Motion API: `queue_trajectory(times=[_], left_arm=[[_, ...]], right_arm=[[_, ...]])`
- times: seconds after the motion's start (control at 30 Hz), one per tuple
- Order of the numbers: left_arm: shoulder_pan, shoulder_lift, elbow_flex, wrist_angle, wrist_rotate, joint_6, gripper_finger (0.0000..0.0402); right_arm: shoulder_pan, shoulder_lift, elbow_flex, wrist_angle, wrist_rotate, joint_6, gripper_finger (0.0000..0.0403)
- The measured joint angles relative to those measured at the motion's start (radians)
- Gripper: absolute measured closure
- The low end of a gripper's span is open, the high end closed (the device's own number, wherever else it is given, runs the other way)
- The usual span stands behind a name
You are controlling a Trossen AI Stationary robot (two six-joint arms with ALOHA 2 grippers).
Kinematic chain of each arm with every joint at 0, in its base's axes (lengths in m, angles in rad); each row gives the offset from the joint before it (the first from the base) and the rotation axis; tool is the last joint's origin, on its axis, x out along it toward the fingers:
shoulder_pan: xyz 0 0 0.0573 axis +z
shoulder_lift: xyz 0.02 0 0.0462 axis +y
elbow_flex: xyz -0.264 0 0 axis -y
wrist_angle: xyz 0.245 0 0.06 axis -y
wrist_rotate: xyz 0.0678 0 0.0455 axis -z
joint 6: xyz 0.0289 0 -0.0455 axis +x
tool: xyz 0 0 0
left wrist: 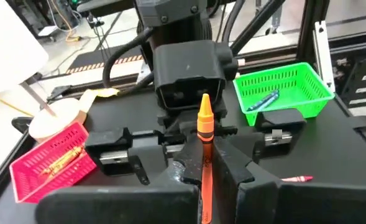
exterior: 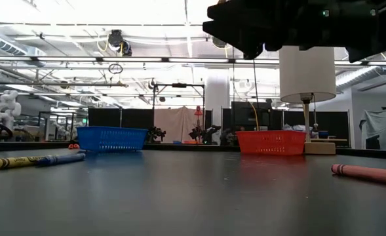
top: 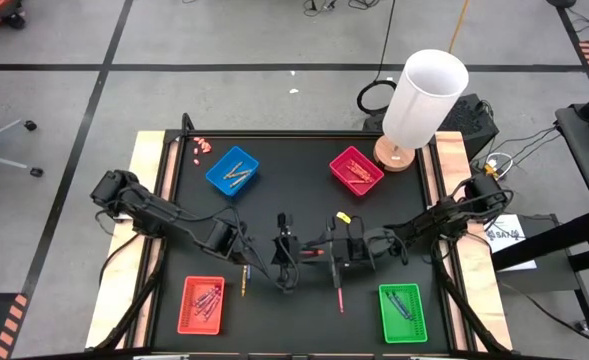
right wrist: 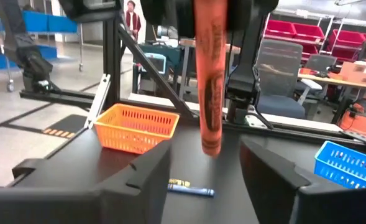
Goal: Sort crayons
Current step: Put the orange crayon into the red bin
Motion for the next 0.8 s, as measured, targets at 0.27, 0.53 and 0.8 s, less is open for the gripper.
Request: queue_trajectory(times=[0.27,0.53,0.8], left_arm=[[0.002,0.023,0.000,0.013,-0.029,0.002,0.0388],[0.003,0.027,0.000,0.001,-0.035,0.001,0.0388],[-0.002,0.027,0.000,-0.016,-0.035,-0.003,0.0388]], right_arm=[[0.001,0.000,0.000,0.025,-0.001,0.002,0.0189],[0.001,0.000,0.000,0.038,-0.001,-0.004,0.0244],[0.001,0.000,0.000,0.031,0.001,-0.022,0.0349]])
